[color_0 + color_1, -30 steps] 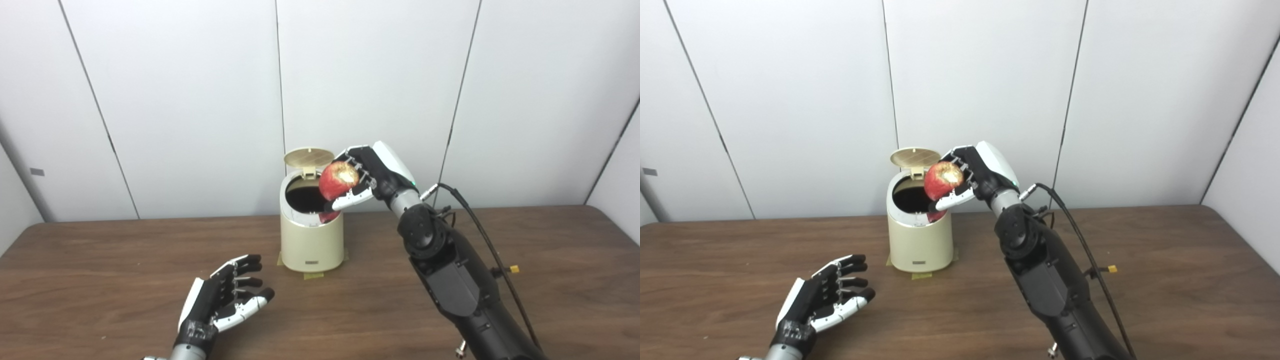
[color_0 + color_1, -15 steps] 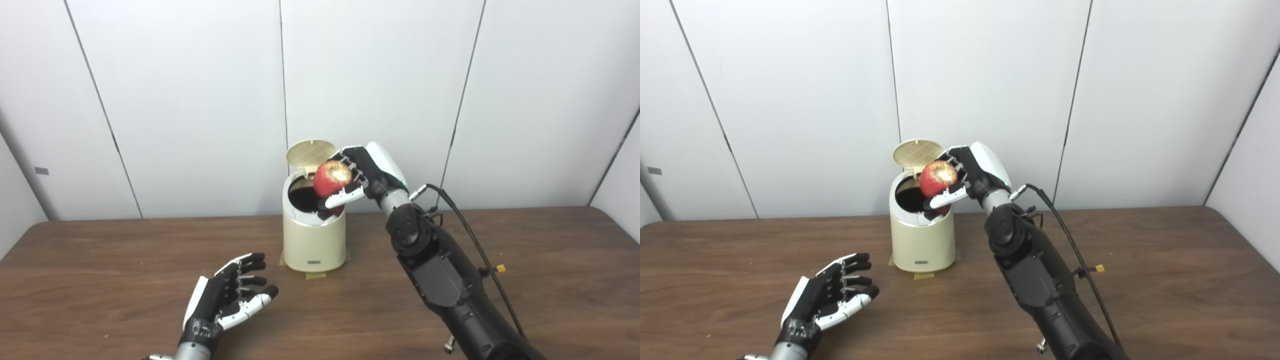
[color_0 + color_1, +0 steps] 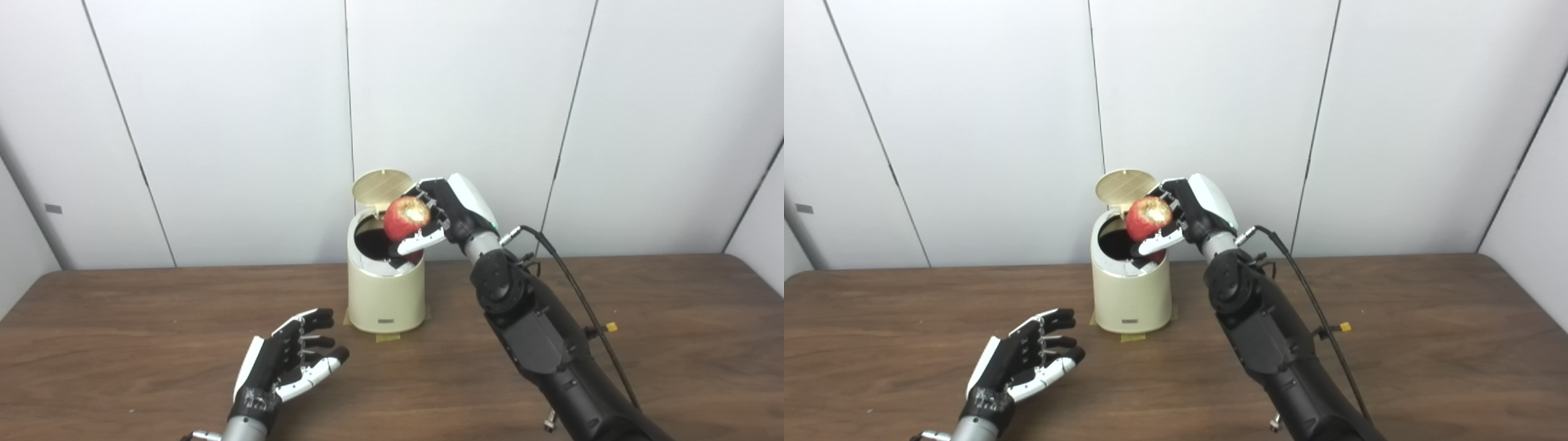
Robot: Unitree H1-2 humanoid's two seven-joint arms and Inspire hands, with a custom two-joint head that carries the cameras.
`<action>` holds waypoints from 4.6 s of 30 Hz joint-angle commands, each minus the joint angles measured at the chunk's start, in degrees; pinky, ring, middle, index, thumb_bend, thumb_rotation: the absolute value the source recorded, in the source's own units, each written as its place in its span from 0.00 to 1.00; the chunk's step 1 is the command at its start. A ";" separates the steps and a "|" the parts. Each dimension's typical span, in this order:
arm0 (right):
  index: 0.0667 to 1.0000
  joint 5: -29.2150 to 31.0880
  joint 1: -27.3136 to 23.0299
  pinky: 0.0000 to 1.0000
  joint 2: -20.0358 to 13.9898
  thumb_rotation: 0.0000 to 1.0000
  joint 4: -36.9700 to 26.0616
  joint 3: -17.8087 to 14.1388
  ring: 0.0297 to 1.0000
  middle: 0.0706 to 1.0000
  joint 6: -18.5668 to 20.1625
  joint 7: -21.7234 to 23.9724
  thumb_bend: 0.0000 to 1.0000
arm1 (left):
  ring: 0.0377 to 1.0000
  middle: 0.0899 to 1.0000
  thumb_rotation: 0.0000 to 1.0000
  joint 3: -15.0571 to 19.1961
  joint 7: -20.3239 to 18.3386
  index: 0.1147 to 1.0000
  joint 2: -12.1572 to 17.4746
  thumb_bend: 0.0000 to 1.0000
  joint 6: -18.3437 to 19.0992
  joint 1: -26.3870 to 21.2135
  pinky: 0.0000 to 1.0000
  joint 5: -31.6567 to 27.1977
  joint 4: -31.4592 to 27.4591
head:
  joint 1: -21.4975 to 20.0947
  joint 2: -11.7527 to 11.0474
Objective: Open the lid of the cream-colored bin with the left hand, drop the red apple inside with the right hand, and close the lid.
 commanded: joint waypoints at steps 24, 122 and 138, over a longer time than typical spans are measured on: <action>0.73 -1.75 -1.54 0.52 -2.28 0.21 -4.02 3.64 0.71 0.83 6.74 7.52 0.93 | 0.68 0.77 0.20 -0.01 0.30 0.75 -0.25 0.66 -1.32 -2.24 0.58 -0.04 -1.48 | -0.17 0.68; 0.66 33.42 40.62 0.46 0.54 0.21 -38.54 -20.75 0.60 0.67 -10.50 3.89 0.72 | 1.00 0.82 0.37 -16.84 -13.84 0.76 15.90 1.00 -1.43 -47.54 1.00 24.92 17.23 | -0.35 -0.51; 0.65 32.02 40.17 0.45 0.69 0.24 -37.75 -20.46 0.57 0.67 -10.87 3.46 0.75 | 0.98 0.87 0.37 -16.71 -20.30 0.81 17.15 0.98 -1.93 -43.77 1.00 24.24 13.42 | -0.78 -0.21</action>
